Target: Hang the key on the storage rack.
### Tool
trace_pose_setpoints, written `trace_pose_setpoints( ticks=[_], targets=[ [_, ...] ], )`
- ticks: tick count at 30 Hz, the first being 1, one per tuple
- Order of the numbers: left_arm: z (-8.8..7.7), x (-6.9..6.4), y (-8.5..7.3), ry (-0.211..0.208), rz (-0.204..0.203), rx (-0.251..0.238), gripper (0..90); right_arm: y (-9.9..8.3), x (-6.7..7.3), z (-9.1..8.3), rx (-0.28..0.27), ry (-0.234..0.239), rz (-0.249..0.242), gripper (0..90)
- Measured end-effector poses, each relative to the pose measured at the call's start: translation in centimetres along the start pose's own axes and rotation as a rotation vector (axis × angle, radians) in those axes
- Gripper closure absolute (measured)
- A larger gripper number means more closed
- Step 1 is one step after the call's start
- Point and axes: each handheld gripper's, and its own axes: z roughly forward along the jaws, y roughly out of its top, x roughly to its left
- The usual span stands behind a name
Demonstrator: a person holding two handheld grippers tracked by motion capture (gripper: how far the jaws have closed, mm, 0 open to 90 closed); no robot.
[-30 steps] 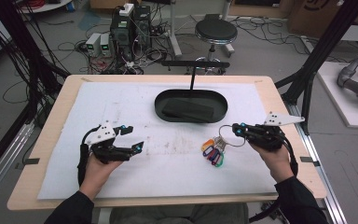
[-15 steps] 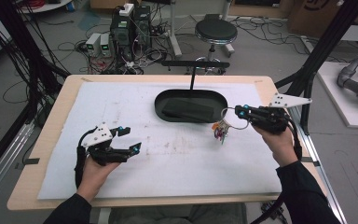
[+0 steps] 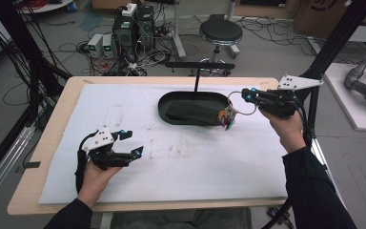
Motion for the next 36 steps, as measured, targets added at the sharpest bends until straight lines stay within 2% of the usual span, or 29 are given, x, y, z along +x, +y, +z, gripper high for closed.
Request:
trace_pose_setpoints(
  ticks=[9, 15, 21, 29, 31, 36],
  targets=[
    [-0.3, 0.0, -0.3, -0.002, -0.003, 0.001, 26.4, 0.9, -1.5, 0.9, -0.022, -0.029, 0.007, 88.0],
    [-0.5, 0.1, -0.4, 0.002, -0.01, -0.001, 26.4, 1.4, -2.7, 2.5, -0.028, -0.057, 0.013, 88.0],
    [-0.4, 0.1, -0.4, -0.002, -0.01, 0.002, 26.4, 1.3, -3.5, 4.0, -0.021, -0.079, 0.02, 88.0],
    [-0.5, 0.2, -0.4, -0.002, -0.009, 0.001, 26.4, 1.0, -4.8, 5.7, 0.0, -0.109, 0.057, 88.0],
    [-0.5, 0.2, -0.5, -0.002, -0.013, 0.0, 26.3, 1.1, -5.0, 6.2, 0.007, -0.124, 0.049, 88.0],
    [-0.7, 0.2, -0.5, 0.0, -0.012, -0.001, 26.4, 0.9, -5.5, 7.1, 0.002, -0.142, 0.063, 88.0]
  ],
)
